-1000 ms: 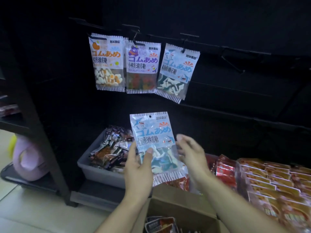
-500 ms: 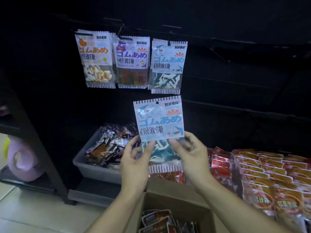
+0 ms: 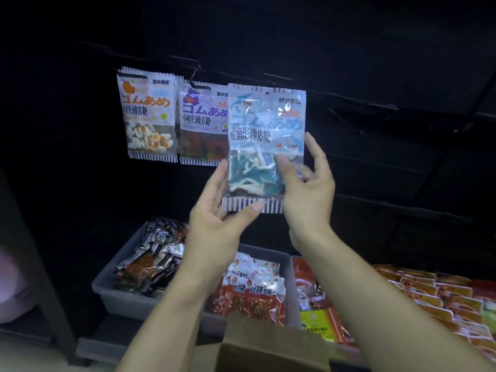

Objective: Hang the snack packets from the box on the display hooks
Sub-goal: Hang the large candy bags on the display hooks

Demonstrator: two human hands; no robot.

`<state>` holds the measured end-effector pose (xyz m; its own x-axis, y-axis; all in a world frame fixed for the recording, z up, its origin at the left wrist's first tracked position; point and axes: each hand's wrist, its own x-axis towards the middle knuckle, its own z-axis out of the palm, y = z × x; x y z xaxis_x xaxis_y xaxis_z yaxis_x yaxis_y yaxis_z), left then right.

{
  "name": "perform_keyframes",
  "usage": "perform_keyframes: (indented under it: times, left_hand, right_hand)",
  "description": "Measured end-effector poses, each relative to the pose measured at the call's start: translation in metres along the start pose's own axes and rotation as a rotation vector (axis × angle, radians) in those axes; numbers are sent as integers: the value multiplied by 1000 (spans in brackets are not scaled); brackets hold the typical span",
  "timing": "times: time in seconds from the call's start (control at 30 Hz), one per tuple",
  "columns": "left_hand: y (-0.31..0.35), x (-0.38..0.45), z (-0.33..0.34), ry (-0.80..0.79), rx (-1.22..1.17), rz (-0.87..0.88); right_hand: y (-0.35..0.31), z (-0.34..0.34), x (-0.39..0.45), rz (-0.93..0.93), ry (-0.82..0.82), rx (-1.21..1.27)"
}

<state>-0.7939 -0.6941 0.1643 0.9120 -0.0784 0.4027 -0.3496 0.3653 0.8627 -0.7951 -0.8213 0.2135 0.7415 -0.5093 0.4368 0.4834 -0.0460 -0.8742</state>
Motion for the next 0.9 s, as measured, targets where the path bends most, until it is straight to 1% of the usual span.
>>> perform_keyframes:
  times: [0.13,0.33,0.47,0.8,0.9]
  left_hand:
    - [4,3,5,-58,-60,-28]
    - [4,2,10,-81,-97,-19]
    - [5,1,14,-93,-120,-19]
    - [1,7,18,-67,-150,-24]
    - [-2,6,21,-28,-144,-18]
  right_hand:
    - [-1,2,3,81,20,44]
    - [-2,-5,2,79,55,15]
    - [-4,-7,7,85,47,4]
    - [-5,-8,19,80,3,0]
    - [-4,-10,19,85,-11,-17]
